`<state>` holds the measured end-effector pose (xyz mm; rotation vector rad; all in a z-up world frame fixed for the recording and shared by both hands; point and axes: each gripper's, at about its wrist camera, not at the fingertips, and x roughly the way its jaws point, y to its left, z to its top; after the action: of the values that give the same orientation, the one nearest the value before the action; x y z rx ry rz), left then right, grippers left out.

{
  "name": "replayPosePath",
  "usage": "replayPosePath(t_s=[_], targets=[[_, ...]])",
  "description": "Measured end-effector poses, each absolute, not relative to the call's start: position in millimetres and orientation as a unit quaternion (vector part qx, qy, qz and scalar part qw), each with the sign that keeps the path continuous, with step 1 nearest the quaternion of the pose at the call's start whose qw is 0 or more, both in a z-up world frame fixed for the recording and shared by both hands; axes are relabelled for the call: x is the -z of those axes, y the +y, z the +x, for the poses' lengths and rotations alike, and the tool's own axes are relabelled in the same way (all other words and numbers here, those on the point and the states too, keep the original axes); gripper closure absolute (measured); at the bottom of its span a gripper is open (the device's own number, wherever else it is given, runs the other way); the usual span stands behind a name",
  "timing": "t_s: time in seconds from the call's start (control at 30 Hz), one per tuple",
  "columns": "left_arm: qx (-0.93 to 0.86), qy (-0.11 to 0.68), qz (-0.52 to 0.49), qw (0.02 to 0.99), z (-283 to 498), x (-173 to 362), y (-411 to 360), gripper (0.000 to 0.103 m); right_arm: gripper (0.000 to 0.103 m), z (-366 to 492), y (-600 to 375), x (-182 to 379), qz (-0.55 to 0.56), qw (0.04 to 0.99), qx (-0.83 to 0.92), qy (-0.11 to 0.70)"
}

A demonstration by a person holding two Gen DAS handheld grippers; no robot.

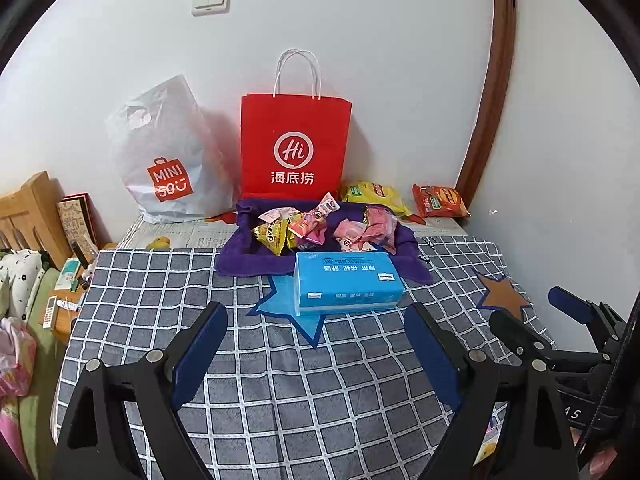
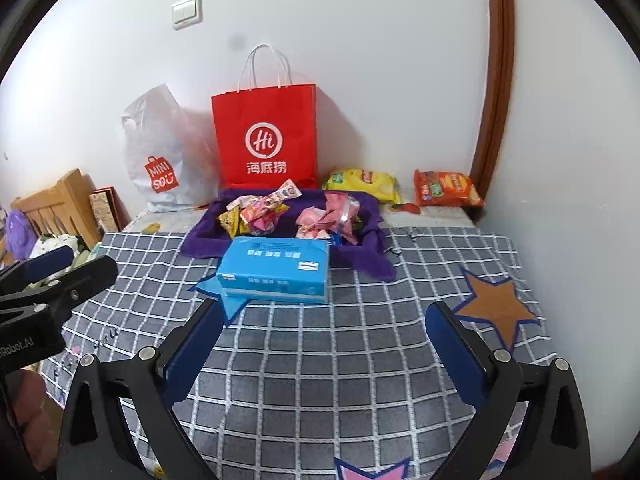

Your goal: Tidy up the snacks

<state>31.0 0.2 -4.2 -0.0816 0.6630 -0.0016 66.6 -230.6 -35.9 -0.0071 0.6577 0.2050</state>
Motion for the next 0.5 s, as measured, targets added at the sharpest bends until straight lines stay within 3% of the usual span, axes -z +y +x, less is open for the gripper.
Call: replayPosePath(t_s=[0.5], targets=[[-0.003, 0.317, -0.032, 0.948, 19.5, -1.9, -5.7, 0.013, 0.003, 51.3, -240.5, 35.7, 0.013, 0.943, -0.101, 0.318]])
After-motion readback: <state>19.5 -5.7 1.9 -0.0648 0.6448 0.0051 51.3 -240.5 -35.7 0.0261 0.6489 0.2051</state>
